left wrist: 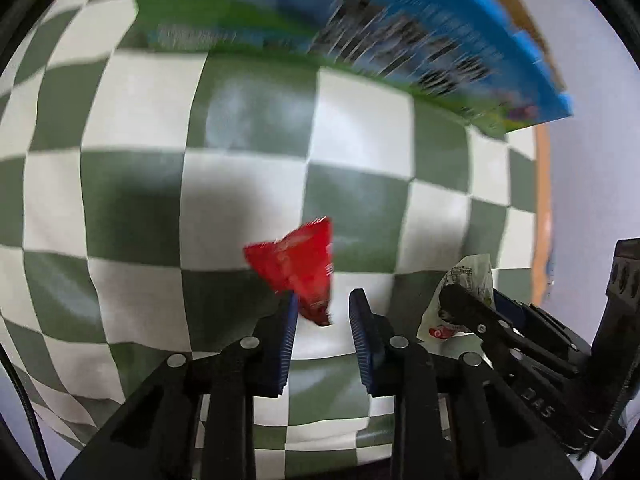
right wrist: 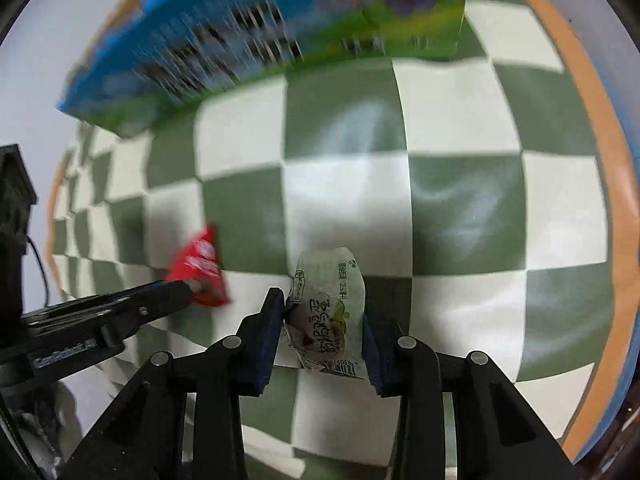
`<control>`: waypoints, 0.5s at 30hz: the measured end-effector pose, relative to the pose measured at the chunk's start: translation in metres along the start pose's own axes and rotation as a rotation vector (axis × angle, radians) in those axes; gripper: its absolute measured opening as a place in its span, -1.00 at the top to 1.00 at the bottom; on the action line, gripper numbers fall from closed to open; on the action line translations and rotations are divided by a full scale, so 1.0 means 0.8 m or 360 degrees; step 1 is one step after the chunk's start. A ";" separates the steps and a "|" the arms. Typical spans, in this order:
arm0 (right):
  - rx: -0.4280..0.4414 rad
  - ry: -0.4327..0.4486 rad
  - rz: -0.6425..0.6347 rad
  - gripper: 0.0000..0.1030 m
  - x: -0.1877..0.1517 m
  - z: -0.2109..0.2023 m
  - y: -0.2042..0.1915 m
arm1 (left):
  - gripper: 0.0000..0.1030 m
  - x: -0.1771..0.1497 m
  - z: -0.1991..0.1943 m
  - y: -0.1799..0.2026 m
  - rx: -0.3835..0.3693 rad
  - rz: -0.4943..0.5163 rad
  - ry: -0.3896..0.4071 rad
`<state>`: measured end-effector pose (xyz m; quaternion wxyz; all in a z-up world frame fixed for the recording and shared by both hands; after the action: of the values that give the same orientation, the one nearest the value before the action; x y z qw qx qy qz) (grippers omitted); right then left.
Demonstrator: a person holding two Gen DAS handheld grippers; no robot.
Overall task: Organize snacks
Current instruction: 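Carry red packet and white packet into the box and open both tools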
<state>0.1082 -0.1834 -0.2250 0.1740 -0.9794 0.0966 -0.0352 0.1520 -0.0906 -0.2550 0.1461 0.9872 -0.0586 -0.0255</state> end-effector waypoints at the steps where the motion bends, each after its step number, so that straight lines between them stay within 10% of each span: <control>1: 0.0016 0.0018 -0.0006 0.24 0.004 -0.010 -0.003 | 0.54 0.002 -0.005 0.002 -0.0012 -0.0001 0.0019; 6: 0.0112 0.0183 -0.0055 0.24 0.057 -0.060 -0.016 | 0.42 0.013 -0.024 -0.014 -0.0071 0.0027 0.0073; 8: 0.0116 0.0220 -0.0075 0.24 0.073 -0.074 -0.019 | -0.01 0.011 -0.003 -0.022 -0.0082 0.0017 0.0003; 15: 0.0064 0.0132 -0.0006 0.24 0.072 -0.013 -0.006 | -0.05 -0.013 0.099 -0.037 -0.0136 -0.0157 -0.0325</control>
<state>0.1647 -0.1938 -0.2115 0.1895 -0.9735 0.1011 -0.0782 0.1392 -0.0838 -0.3388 0.1798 0.9740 -0.0234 -0.1356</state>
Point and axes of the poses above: each gripper's, at about its wrist camera, not at the fingertips, and z roughly the way its jaws point, y to its right, x to its top, the point moved 8 cm from there along z, roughly the way its jaws point, and after that the axes turned 5 degrees about z, right-handed, at the moved point
